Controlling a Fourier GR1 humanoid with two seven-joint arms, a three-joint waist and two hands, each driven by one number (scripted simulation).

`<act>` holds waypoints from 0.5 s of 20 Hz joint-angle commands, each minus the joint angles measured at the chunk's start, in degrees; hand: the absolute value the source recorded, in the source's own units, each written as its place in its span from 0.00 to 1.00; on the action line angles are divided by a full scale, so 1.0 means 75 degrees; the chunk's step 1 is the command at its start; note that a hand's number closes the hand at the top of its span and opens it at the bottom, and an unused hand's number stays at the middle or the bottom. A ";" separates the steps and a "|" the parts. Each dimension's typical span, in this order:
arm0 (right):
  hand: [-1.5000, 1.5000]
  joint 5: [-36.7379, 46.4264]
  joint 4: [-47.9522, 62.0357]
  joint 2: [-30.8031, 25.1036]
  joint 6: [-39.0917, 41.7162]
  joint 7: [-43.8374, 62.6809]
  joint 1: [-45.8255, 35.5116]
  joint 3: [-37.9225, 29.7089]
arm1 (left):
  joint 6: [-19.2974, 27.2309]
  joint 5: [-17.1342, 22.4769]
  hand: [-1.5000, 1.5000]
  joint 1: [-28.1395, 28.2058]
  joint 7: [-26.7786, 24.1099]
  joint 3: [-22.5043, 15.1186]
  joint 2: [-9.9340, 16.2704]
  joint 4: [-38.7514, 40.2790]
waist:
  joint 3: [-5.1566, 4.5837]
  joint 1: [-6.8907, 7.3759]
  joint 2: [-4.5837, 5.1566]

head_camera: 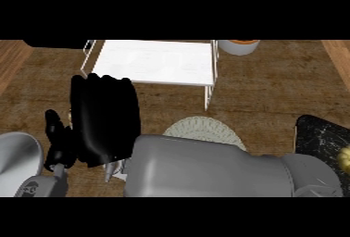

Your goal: Pick the cupcake from the placemat and place it in the tiered shelf

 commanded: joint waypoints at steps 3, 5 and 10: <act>1.00 -0.0020 0.0472 0.0106 0.0317 0.2241 -0.1845 -0.0961 | 0.0037 0.0025 0.50 0.0016 0.0075 0.0064 -0.0021 -0.0024 | -0.0031 -0.0117 0.0006; 1.00 0.0059 0.0672 0.0106 0.0644 0.2177 -0.2189 -0.1423 | 0.0001 0.0131 0.50 0.0176 -0.0046 0.0211 -0.0011 0.0018 | -0.0021 -0.0273 0.0017; 1.00 -0.0108 0.1706 0.0107 0.0708 0.1861 -0.2974 -0.2351 | 0.0031 0.0000 0.50 0.0181 -0.0038 0.0189 0.0037 0.0025 | -0.0017 -0.0307 0.0081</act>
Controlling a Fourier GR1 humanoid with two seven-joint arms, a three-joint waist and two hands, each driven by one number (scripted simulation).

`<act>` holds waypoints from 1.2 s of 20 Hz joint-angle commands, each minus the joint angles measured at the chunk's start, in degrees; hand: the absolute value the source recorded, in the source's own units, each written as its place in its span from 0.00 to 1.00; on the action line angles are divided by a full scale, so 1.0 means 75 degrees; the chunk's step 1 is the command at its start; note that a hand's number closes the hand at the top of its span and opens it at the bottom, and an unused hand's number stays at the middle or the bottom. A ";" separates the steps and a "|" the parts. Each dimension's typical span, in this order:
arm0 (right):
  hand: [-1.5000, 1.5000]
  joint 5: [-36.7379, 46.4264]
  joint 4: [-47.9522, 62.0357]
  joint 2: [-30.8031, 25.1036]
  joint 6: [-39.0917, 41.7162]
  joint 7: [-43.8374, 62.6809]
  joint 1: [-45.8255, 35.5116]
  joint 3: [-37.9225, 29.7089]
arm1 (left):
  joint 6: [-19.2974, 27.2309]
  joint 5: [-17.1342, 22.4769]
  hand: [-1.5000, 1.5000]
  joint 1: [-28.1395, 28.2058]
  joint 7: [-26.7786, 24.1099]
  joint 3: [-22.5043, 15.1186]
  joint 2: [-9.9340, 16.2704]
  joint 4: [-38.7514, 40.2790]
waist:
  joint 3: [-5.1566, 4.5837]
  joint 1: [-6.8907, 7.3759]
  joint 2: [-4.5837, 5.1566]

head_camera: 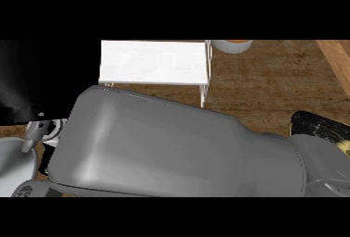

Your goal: Pick the cupcake from the placemat and place it in the tiered shelf

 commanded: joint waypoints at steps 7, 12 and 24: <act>1.00 -0.0004 0.1765 -0.0327 0.0687 0.0617 -0.1533 -0.1843 | -0.0044 -0.0001 0.50 0.0284 -0.0253 0.0073 -0.0161 0.0188 | -0.0018 -0.0136 0.0090; 1.00 0.0003 0.2692 -0.0166 0.0729 -0.0109 -0.1595 -0.2226 | 0.0061 -0.0033 0.50 0.0368 0.0353 -0.0030 -0.0086 -0.0546 | -0.0009 -0.0059 0.0100; 1.00 -0.0047 0.4505 -0.0150 0.1151 -0.2380 -0.1260 -0.2712 | 0.0153 -0.0369 0.50 0.0007 -0.0090 -0.0074 -0.0470 0.0065 | -0.0017 -0.0070 0.0167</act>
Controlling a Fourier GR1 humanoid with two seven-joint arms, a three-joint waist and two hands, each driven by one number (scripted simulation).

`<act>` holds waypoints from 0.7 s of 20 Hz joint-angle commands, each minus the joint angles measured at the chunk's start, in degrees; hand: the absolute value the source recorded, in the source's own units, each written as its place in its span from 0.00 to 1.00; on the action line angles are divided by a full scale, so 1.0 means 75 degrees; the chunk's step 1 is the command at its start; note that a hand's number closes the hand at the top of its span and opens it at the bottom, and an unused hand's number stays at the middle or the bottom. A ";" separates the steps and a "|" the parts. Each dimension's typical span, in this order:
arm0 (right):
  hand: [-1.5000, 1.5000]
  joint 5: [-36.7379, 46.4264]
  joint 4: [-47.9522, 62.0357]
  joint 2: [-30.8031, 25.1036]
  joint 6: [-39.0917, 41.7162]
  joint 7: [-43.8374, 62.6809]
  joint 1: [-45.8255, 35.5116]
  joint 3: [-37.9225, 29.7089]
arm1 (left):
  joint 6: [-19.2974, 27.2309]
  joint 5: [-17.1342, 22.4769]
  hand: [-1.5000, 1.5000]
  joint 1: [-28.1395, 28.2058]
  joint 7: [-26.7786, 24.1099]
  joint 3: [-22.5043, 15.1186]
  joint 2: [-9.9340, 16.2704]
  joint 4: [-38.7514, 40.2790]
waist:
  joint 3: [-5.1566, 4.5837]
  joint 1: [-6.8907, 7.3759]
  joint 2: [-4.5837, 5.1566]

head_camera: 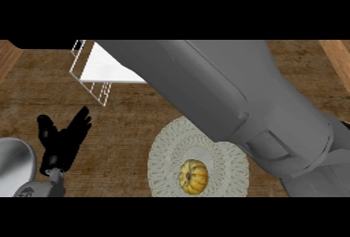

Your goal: Pick the cupcake from the placemat and place it in the tiered shelf

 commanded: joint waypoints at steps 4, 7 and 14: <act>1.00 0.0326 0.0847 0.0091 -0.0494 -0.0871 0.0372 -0.0287 | -0.0092 -0.0108 0.50 -0.0182 -0.0275 0.0043 -0.0219 0.0738 | -0.0032 -0.0028 0.0039; 1.00 0.0502 0.1493 -0.0076 -0.0413 -0.1422 0.0216 -0.0354 | -0.0201 -0.0082 0.50 0.0098 0.0074 0.0070 0.0083 0.0082 | -0.0031 0.0101 0.0051; 1.00 0.0536 0.2166 0.0109 -0.0788 -0.2007 -0.0145 -0.0744 | 0.0018 -0.0227 0.50 -0.0114 0.0234 -0.0157 -0.0323 -0.0048 | -0.0032 0.0149 0.0076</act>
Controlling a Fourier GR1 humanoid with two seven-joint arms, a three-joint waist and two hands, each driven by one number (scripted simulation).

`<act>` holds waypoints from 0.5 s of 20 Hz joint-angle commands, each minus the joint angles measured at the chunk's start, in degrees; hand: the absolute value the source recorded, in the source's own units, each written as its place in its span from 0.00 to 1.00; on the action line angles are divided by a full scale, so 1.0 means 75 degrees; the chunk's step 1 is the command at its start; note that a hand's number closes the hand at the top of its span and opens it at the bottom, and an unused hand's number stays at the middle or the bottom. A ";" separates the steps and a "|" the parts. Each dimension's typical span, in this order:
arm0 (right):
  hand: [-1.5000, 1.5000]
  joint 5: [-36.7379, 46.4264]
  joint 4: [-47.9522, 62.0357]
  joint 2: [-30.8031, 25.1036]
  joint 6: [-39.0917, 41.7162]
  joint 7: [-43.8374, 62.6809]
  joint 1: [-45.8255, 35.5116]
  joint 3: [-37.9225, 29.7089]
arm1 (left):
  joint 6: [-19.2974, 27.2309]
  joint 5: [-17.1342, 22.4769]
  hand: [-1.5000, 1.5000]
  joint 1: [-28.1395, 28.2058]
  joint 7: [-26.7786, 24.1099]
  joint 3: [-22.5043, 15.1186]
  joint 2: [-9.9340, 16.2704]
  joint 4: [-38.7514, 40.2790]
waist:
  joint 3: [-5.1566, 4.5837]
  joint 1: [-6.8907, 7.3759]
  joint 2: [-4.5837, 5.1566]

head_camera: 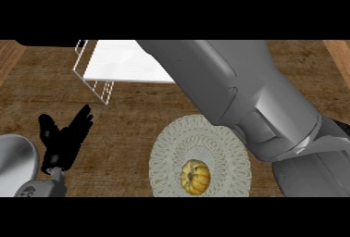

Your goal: Pick the cupcake from the placemat and place it in the tiered shelf

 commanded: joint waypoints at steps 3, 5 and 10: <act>1.00 -0.0078 0.0429 -0.0072 -0.0031 -0.0902 -0.0016 -0.0397 | -0.0165 0.0164 0.50 -0.0125 0.0304 0.0261 0.0144 0.0333 | -0.0023 -0.0022 0.0022; 1.00 -0.0038 0.0382 -0.0033 0.0078 -0.0958 -0.0054 -0.0433 | -0.0040 -0.0042 0.50 -0.0055 0.0230 0.0059 -0.0040 0.0238 | -0.0020 -0.0068 -0.0008; 1.00 0.0214 0.1045 -0.0208 0.0442 -0.1035 -0.0345 -0.0399 | 0.0021 -0.0180 0.50 0.0105 0.0181 -0.0100 -0.0203 0.0063 | -0.0025 0.0022 0.0018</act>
